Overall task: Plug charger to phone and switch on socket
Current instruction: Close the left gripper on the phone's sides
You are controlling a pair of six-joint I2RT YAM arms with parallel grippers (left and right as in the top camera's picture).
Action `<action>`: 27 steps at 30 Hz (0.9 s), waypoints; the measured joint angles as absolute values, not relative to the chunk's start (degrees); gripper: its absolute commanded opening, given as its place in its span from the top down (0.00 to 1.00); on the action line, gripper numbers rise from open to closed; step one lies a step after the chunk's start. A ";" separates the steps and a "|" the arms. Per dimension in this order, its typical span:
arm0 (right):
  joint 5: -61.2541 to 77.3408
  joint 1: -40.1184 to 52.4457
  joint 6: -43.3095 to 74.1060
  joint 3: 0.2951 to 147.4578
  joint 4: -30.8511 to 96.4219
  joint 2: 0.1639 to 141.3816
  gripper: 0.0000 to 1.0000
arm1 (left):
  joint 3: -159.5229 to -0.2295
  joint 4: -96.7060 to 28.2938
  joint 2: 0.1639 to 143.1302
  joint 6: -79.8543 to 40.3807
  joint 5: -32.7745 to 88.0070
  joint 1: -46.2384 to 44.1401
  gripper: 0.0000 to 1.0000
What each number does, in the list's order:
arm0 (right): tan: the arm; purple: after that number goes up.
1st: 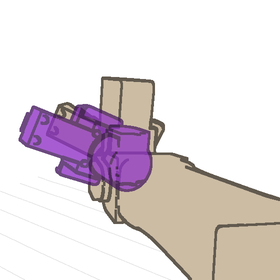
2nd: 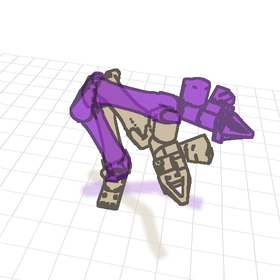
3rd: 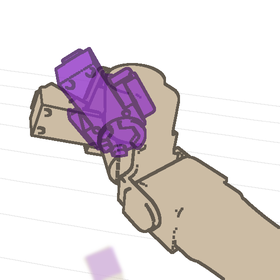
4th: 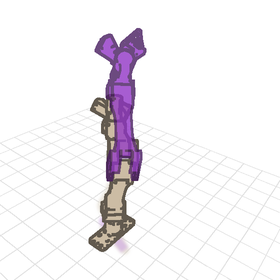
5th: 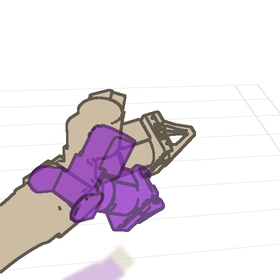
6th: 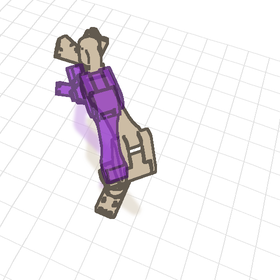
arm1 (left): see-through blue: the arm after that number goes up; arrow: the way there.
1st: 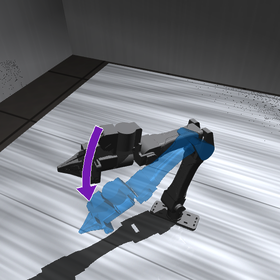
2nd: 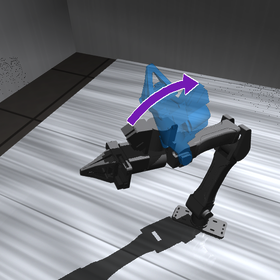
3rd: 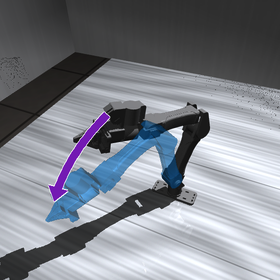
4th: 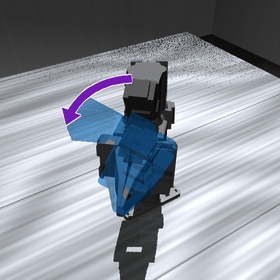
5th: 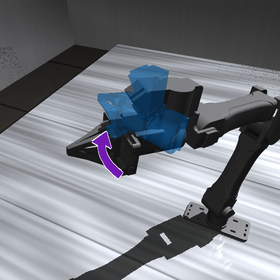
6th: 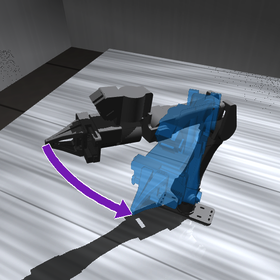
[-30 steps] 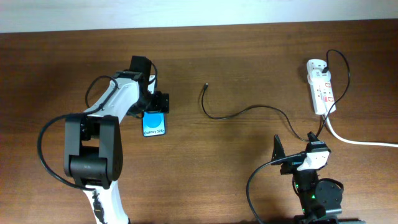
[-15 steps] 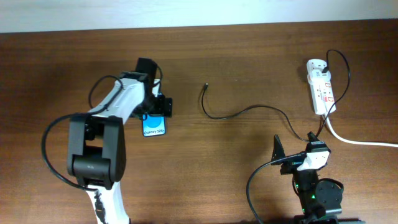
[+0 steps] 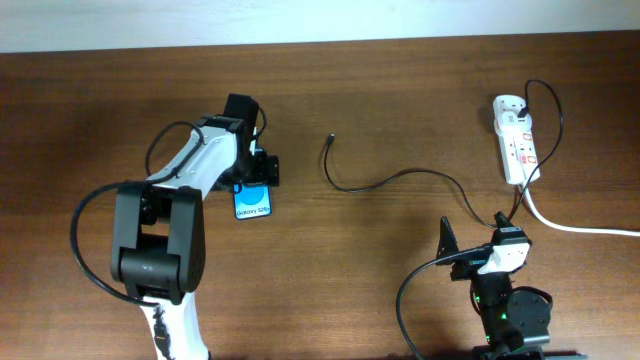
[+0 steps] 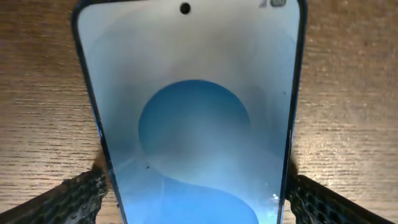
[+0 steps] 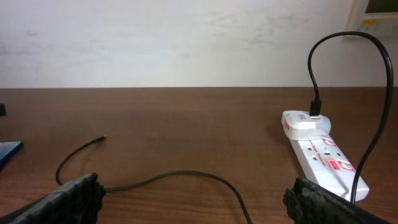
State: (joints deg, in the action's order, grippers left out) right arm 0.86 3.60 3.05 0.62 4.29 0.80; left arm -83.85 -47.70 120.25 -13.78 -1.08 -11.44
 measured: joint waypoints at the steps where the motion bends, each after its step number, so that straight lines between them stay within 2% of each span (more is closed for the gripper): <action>1: 0.86 3.60 3.03 0.62 4.29 0.80 0.02 | -83.85 -47.59 120.25 -14.37 -1.04 -11.44 0.00; 7: 0.84 3.60 3.03 0.62 4.29 0.80 0.02 | -83.88 -47.62 120.25 -15.35 -0.86 -11.44 0.01; 13: 0.86 3.60 3.03 0.62 4.29 0.80 0.02 | -83.90 -48.27 120.25 -16.14 -0.86 -11.46 0.16; 23: 0.86 3.60 3.07 0.62 4.29 0.80 0.02 | -83.90 -47.40 120.25 -16.14 -1.19 -11.46 0.17; 24: 0.84 3.60 3.09 0.62 4.29 0.80 0.02 | -83.90 -47.09 120.25 -16.14 -1.30 -11.46 0.21; 27: 0.86 3.60 3.03 0.62 4.29 0.80 0.02 | -83.90 -46.81 120.25 -16.12 -1.37 -11.46 0.26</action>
